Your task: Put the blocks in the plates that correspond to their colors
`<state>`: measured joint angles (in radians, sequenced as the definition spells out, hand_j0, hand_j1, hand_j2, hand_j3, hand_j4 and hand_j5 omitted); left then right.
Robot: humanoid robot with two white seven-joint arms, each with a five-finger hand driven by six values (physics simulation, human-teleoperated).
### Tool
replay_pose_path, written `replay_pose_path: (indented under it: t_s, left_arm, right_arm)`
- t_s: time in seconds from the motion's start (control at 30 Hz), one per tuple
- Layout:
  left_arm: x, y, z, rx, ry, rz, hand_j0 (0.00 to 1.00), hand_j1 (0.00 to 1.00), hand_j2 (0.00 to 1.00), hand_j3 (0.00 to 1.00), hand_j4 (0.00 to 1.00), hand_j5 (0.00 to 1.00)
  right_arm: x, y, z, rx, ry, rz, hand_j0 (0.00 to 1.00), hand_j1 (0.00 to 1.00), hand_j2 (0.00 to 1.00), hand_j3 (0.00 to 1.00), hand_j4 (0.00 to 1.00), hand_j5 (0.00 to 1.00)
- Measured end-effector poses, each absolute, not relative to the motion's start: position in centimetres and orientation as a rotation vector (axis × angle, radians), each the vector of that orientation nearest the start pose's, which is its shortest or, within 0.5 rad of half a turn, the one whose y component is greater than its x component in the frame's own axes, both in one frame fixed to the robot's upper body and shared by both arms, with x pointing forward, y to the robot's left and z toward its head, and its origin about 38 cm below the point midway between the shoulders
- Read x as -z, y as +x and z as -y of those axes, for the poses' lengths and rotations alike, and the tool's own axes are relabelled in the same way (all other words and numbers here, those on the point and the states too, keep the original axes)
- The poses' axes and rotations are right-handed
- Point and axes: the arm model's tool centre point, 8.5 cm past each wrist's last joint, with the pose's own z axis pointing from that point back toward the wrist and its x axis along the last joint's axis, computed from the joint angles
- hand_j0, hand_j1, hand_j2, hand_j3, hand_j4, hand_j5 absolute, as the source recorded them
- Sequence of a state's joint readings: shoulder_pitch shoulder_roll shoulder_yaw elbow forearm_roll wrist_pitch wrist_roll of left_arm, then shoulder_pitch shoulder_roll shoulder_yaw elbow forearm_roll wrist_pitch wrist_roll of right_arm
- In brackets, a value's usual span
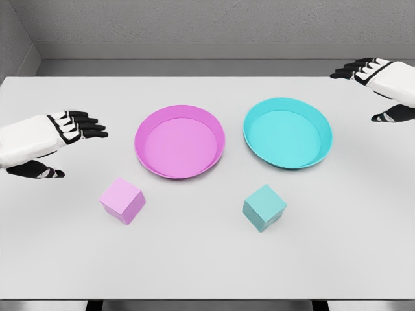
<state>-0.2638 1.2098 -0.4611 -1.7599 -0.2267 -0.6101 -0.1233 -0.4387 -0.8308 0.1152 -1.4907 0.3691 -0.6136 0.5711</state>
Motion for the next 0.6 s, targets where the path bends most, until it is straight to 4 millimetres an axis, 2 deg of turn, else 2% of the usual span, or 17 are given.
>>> replay_pose_path:
  t_s: [0.17, 0.3, 0.37, 0.4, 0.53, 0.6]
  left_arm:
    - [-24.7, 34.2, -35.0, 1.943, 0.394, 1.656, 1.00, 1.00, 1.00, 1.00, 1.00, 1.00]
    - [-23.2, 34.0, -34.1, 2.018, 0.323, 1.570, 1.00, 1.00, 1.00, 1.00, 1.00, 1.00]
    - [-22.2, 33.8, -33.5, 2.052, 0.276, 1.528, 1.00, 1.00, 1.00, 1.00, 1.00, 1.00]
    - [-21.8, 33.8, -33.3, 2.061, 0.259, 1.515, 1.00, 1.00, 1.00, 1.00, 1.00, 1.00]
    - [-20.7, 33.6, -32.4, 2.089, 0.206, 1.488, 1.00, 1.00, 1.00, 1.00, 1.00, 1.00]
    - [-20.4, 33.6, -32.0, 2.102, 0.188, 1.477, 1.00, 1.00, 1.00, 1.00, 1.00, 1.00]
  right_arm:
    - [-28.2, 41.7, 38.6, -1.811, -0.666, 1.542, 1.00, 1.00, 1.00, 1.00, 1.00, 1.00]
    - [-28.1, 41.7, 38.6, -1.810, -0.664, 1.539, 1.00, 1.00, 1.00, 1.00, 1.00, 1.00]
    - [-26.9, 41.5, 38.3, -1.810, -0.631, 1.529, 1.00, 1.00, 1.00, 1.00, 1.00, 1.00]
    - [-25.6, 41.1, 38.0, -1.819, -0.598, 1.510, 1.00, 1.00, 1.00, 1.00, 1.00, 1.00]
    - [-26.5, 40.9, 33.3, -1.982, -0.546, 1.545, 1.00, 1.00, 1.00, 1.00, 1.00, 1.00]
    - [-26.7, 40.9, 31.6, -2.056, -0.522, 1.540, 1.00, 1.00, 1.00, 1.00, 1.00, 1.00]
